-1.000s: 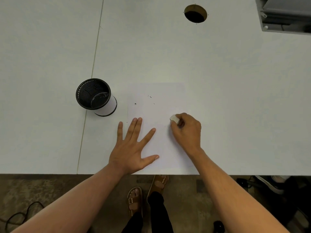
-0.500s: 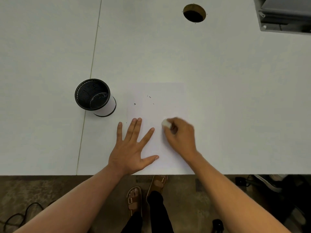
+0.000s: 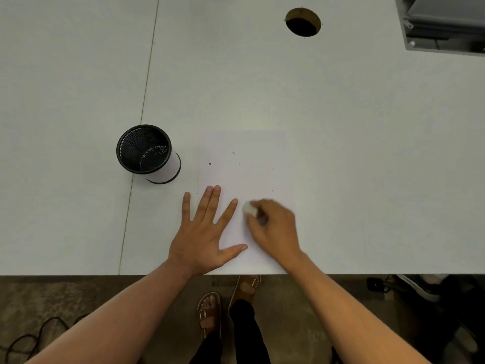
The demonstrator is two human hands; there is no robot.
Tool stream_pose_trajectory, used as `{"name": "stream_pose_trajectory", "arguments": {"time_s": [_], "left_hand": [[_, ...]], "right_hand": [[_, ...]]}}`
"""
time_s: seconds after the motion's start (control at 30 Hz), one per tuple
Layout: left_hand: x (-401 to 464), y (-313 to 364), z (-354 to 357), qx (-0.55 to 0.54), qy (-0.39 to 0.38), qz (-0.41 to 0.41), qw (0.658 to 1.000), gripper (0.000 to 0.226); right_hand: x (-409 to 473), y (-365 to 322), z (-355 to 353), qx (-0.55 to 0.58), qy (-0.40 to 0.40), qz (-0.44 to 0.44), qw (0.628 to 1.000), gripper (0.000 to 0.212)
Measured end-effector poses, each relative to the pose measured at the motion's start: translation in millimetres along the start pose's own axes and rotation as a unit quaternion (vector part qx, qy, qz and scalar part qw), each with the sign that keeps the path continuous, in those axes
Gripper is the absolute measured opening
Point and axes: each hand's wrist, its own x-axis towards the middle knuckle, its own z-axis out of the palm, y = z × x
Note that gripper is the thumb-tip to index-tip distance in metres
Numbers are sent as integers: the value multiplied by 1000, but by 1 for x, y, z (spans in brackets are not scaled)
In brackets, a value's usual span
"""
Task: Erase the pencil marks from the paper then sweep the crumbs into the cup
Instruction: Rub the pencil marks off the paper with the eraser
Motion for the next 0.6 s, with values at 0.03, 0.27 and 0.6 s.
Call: {"name": "stream_pose_trajectory", "arguments": {"time_s": [0.03,0.27,0.6], "left_hand": [[0,0,0,-3,-2,0,1000,97],[0,1,-2,5,-10,-8,1000,97],[0,0,-1,2,-7,-3,1000,97]], "right_hand": [[-13,-3,3,-5,-35,-12,999,28],[27,26,-18,-37,69,58,995,15],[-33,9,-8,-18,6,46,999,30]]}}
